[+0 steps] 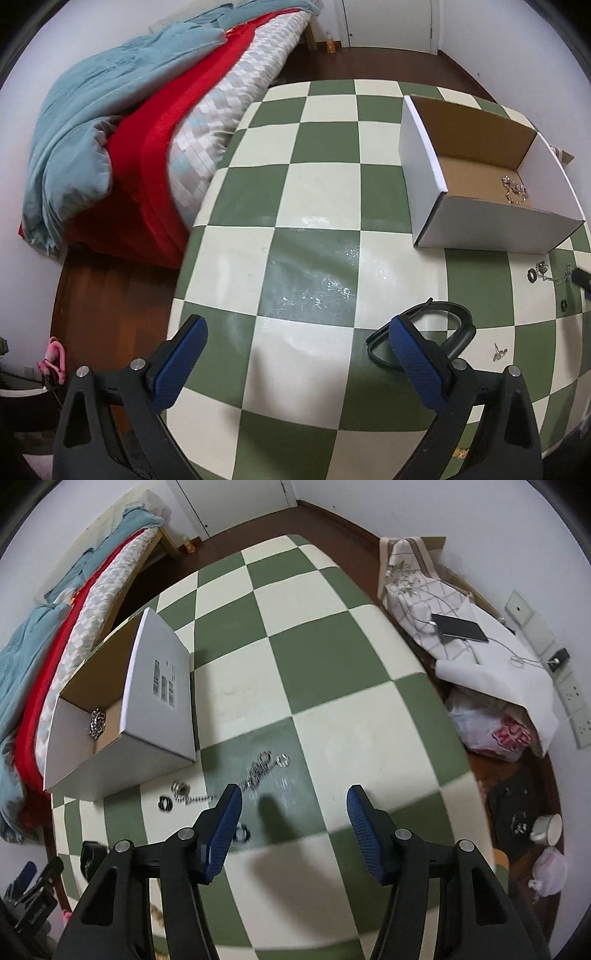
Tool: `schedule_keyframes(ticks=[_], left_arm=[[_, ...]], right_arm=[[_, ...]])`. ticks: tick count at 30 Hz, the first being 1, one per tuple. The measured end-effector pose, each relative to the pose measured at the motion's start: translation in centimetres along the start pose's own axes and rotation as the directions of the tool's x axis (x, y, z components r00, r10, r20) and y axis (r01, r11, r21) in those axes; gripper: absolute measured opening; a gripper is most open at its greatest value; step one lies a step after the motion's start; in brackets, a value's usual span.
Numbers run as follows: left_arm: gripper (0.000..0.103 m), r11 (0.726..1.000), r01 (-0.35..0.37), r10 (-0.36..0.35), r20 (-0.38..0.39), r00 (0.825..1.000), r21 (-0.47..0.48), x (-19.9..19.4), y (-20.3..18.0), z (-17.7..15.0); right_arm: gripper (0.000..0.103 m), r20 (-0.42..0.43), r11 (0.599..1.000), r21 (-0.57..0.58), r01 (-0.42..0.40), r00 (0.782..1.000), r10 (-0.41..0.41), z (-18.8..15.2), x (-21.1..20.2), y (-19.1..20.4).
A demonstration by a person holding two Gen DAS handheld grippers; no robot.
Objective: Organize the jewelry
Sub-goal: 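Grasp the black watch band with the left tool, then carry the black watch band in the left tool over the box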
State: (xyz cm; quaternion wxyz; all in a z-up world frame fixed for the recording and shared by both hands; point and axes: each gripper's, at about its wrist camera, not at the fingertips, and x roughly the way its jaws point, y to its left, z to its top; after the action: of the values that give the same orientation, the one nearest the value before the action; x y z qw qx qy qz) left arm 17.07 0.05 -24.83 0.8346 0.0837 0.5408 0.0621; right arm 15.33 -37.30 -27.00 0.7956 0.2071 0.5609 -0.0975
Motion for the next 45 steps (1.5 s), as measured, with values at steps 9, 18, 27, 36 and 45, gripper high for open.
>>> schedule_keyframes(ticks=[9, 18, 27, 36, 45], left_arm=[[0.099, 0.997, 0.069, -0.069, -0.036, 0.997, 0.019, 1.3, -0.4, -0.1], [0.079, 0.985, 0.146, -0.137, -0.105, 0.985, 0.089, 3.4, -2.0, -0.1], [0.019, 0.963, 0.243, -0.232, -0.103, 0.967, 0.114, 2.8, -3.4, 0.2], [0.007, 0.980, 0.178, -0.175, -0.033, 0.984, 0.095, 1.0, -2.8, -0.4], [0.007, 0.985, 0.170, -0.170, 0.097, 0.981, 0.010, -4.1, -0.6, 0.7]], right_arm=[[0.006, 0.106, 0.963, -0.221, 0.151, 0.986, -0.131, -0.7, 1.4, 5.1], [0.006, 0.104, 0.981, -0.163, 0.103, 0.991, -0.087, -1.3, -1.0, 1.9], [0.006, 0.139, 0.988, -0.151, 0.041, 0.990, -0.020, -1.7, -4.9, 1.4], [0.006, 0.152, 0.979, -0.204, -0.006, 0.988, 0.038, -2.0, -7.3, 4.4], [0.006, 0.220, 0.967, -0.254, -0.024, 0.972, 0.082, -1.3, -11.4, 7.7]])
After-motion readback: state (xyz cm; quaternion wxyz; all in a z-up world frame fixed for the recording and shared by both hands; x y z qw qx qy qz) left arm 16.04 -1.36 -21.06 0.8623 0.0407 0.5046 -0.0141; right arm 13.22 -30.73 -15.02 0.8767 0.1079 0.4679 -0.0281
